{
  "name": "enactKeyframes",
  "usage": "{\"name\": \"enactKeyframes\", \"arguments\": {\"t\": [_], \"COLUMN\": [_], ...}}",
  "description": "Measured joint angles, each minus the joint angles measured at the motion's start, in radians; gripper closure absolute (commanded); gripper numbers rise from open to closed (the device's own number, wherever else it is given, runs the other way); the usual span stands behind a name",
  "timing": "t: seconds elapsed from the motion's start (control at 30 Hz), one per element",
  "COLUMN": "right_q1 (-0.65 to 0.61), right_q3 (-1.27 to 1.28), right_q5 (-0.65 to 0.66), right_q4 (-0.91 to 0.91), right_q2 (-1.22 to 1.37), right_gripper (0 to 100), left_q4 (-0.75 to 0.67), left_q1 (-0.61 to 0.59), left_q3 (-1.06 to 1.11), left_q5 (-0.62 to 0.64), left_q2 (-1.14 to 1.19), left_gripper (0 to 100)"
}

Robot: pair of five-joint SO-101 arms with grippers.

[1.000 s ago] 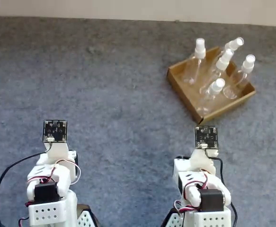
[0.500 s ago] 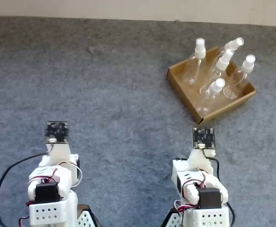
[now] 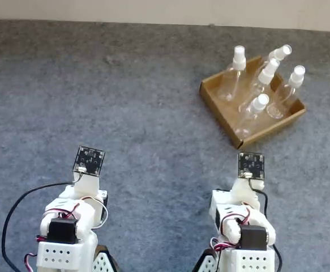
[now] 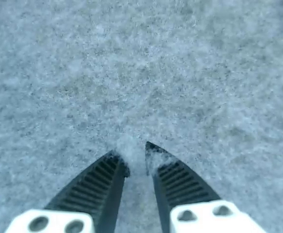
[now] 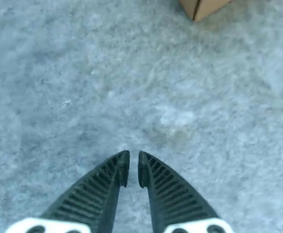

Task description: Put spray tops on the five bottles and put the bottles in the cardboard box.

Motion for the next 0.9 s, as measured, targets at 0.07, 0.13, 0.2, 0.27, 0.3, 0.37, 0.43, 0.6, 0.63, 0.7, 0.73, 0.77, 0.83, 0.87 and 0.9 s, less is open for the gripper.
{"name": "enactKeyframes", "arguments": {"t": [0.07,0.13,0.2,0.27,0.3,0.37,0.43,0.6,0.63,0.7,0.73,0.77,0.83,0.87,0.9], "right_q1": [0.006,0.008,0.008,0.011,0.012,0.012,0.012,0.012,0.012,0.012,0.012,0.012,0.012,0.012,0.012], "right_q3": [0.0,0.0,0.0,0.0,0.0,0.0,0.0,0.0,0.0,0.0,0.0,0.0,0.0,0.0,0.0], "right_q5": [0.0,0.0,0.0,0.0,0.0,0.0,0.0,0.0,0.0,0.0,0.0,0.0,0.0,0.0,0.0], "right_q4": [0.0,0.0,0.0,0.0,0.0,0.0,0.0,0.0,0.0,0.0,0.0,0.0,0.0,0.0,0.0], "right_q2": [0.0,0.0,0.0,0.0,0.0,0.0,0.0,0.0,0.0,0.0,0.0,0.0,0.0,0.0,0.0], "right_gripper": [97.6,97.6,97.6,97.6,97.6,97.6,97.6,97.6,97.6,97.6,97.6,97.6,97.6,97.6,97.6], "left_q4": [0.0,0.0,0.0,0.0,0.0,0.0,0.0,0.0,0.0,0.0,0.0,0.0,0.0,0.0,0.0], "left_q1": [0.0,0.0,0.0,0.0,0.0,0.0,0.0,0.0,0.0,0.0,0.0,0.0,0.0,0.0,0.0], "left_q3": [0.0,0.0,0.0,0.0,0.0,0.0,0.0,0.0,0.0,0.0,0.0,0.0,0.0,0.0,0.0], "left_q5": [0.0,0.0,0.0,0.0,0.0,0.0,0.0,0.0,0.0,0.0,0.0,0.0,0.0,0.0,0.0], "left_q2": [0.0,0.0,0.0,0.0,0.0,0.0,0.0,0.0,0.0,0.0,0.0,0.0,0.0,0.0,0.0], "left_gripper": [99,99,99,99,99,99,99,99,99,99,99,99,99,99,99]}}
